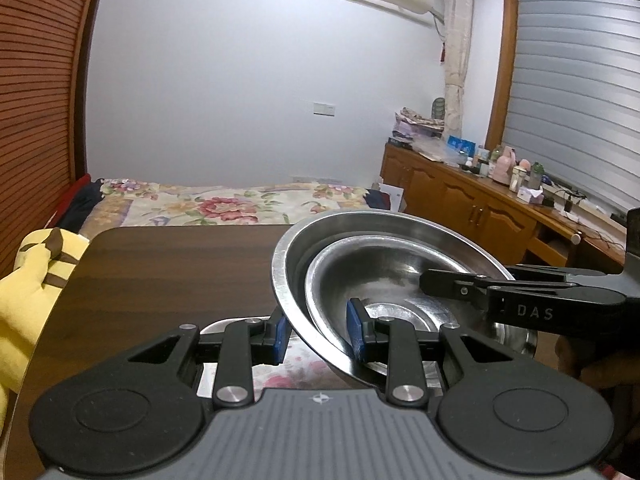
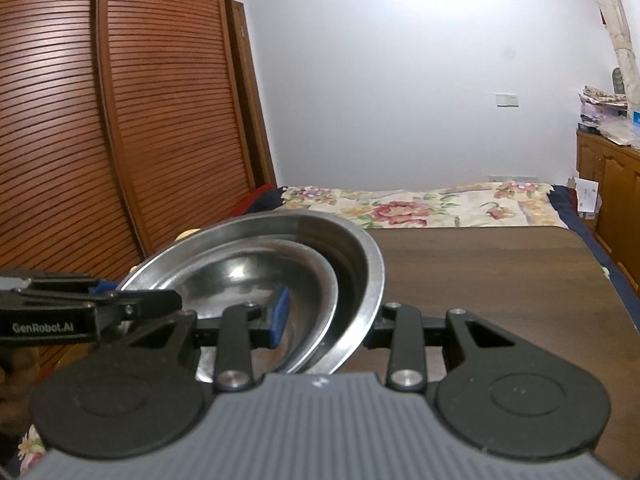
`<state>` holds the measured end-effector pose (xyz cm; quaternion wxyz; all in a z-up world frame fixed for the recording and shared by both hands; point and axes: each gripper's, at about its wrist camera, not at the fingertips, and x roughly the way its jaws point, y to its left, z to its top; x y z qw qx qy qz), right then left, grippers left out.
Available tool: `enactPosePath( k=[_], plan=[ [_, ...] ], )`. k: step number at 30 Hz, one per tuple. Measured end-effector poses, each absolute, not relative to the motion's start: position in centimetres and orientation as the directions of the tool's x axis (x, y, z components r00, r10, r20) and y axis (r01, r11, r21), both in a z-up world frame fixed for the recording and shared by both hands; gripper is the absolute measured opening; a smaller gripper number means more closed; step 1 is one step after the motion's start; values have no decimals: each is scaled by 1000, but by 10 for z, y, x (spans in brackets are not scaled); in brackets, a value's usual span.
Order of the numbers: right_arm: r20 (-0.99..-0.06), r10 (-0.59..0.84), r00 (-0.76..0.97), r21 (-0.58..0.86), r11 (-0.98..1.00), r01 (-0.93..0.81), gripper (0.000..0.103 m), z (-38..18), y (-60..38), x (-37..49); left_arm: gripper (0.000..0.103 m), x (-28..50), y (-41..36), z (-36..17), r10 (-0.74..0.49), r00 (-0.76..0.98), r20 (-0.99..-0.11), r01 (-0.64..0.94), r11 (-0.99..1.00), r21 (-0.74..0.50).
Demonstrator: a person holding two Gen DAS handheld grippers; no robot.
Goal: Organize plates and bowls
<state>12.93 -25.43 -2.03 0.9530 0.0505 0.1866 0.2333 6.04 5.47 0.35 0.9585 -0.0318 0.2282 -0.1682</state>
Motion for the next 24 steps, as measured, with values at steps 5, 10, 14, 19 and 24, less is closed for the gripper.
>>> enactPosePath(
  k=[5, 10, 14, 19, 24],
  plan=[
    [-340, 474, 812, 173, 880, -442, 37, -20, -242, 129, 31, 58, 63, 4, -316, 846, -429, 284, 949, -139],
    [-350, 486, 801, 168, 873, -457, 37, -20, -231, 130, 31, 55, 73, 3, -307, 850, -429, 270, 952, -146],
    [-360, 496, 790, 161, 867, -471, 37, -21, -223, 130, 31, 54, 79, 0, -298, 849, -437, 258, 954, -151],
    [-374, 503, 779, 155, 863, -482, 37, -24, -215, 130, 31, 54, 87, -6, -289, 843, -453, 243, 957, -157],
    [-395, 505, 768, 154, 860, -486, 37, -30, -208, 132, 31, 57, 91, -13, -277, 839, -468, 229, 961, -157]
  ],
)
